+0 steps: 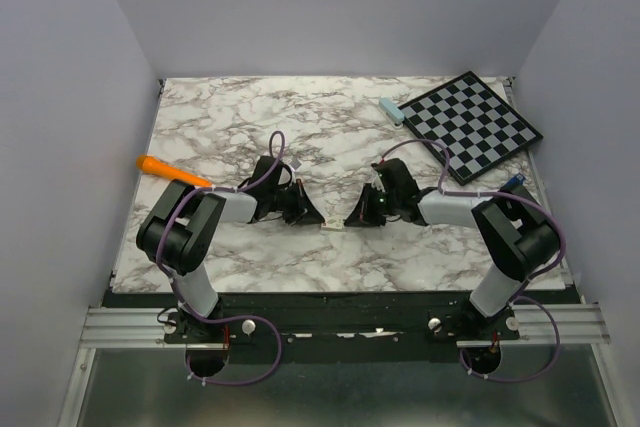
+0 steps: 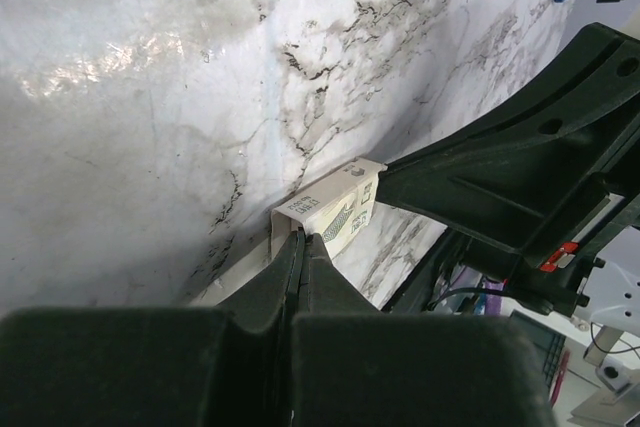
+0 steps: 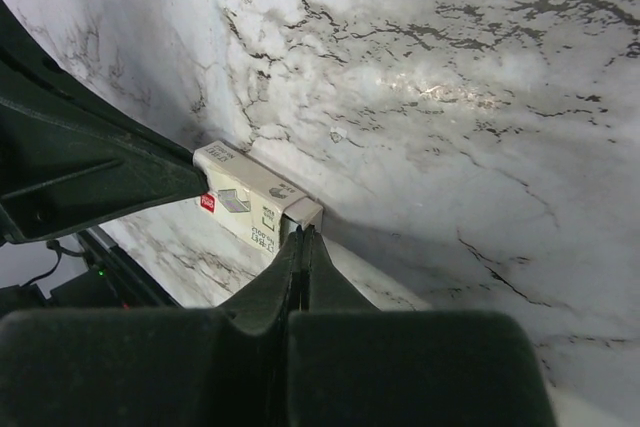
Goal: Load the staples into the stapler
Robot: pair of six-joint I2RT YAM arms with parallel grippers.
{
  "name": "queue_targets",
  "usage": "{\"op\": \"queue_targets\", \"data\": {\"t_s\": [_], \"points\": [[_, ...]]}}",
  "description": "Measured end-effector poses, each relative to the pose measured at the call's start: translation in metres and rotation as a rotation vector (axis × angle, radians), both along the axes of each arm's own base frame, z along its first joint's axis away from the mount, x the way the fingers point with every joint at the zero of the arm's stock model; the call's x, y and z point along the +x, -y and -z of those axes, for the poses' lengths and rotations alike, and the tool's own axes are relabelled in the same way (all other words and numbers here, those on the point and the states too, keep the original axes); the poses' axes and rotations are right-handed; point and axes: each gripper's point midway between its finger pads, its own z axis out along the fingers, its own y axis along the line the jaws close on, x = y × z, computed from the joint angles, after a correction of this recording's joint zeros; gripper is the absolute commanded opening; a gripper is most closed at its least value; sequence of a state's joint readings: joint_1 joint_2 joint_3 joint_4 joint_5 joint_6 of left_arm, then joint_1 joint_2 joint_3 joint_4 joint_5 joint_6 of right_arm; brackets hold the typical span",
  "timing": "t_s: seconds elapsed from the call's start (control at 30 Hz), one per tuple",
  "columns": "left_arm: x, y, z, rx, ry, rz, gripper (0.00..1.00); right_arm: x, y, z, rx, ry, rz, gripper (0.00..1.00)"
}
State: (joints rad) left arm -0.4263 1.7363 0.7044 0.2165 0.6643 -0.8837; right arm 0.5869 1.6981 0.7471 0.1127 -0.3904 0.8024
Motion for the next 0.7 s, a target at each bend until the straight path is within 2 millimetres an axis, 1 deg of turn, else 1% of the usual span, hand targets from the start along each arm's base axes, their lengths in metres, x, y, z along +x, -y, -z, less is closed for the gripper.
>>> {"op": "queue_targets", "data": {"t_s": [0.2,0.27,0.3,0.37,0.4,0.57,0.6,0.67,0.7], "points": [[0.0,0.001,-0.001,-0.008,0.005,0.004,0.03,0.0,0.008,0.0,-0.086,-0.017,-0.015,0.01],[-0.001,0.001,-0.002,-0.015,0.008,0.007,0.05,0.001,0.01,-0.001,-0.113,-0.019,-0.017,0.01],[-0.001,0.001,-0.002,-0.016,0.007,0.007,0.13,0.0,0.01,-0.001,-0.126,-0.022,-0.019,0.01],[-0.003,0.001,-0.001,-0.02,0.006,0.011,0.19,0.0,0.012,-0.001,-0.149,-0.025,-0.022,0.01],[-0.003,0.001,-0.001,-0.021,0.003,0.011,0.25,-0.001,0.013,0.0,-0.163,-0.025,-0.024,0.01],[-0.004,-0.002,0.001,-0.019,-0.005,0.003,0.27,-0.004,0.018,-0.001,-0.208,-0.033,-0.029,0.01],[-0.004,-0.002,0.001,-0.019,-0.007,0.003,0.32,-0.003,0.019,-0.002,-0.223,-0.031,-0.029,0.01],[-0.004,-0.003,0.0,-0.022,-0.005,0.001,0.36,-0.002,0.02,-0.004,-0.238,-0.025,-0.033,0.01],[-0.004,-0.003,-0.001,-0.025,-0.002,0.001,0.4,-0.002,0.019,-0.005,-0.244,-0.022,-0.034,0.01]]}}
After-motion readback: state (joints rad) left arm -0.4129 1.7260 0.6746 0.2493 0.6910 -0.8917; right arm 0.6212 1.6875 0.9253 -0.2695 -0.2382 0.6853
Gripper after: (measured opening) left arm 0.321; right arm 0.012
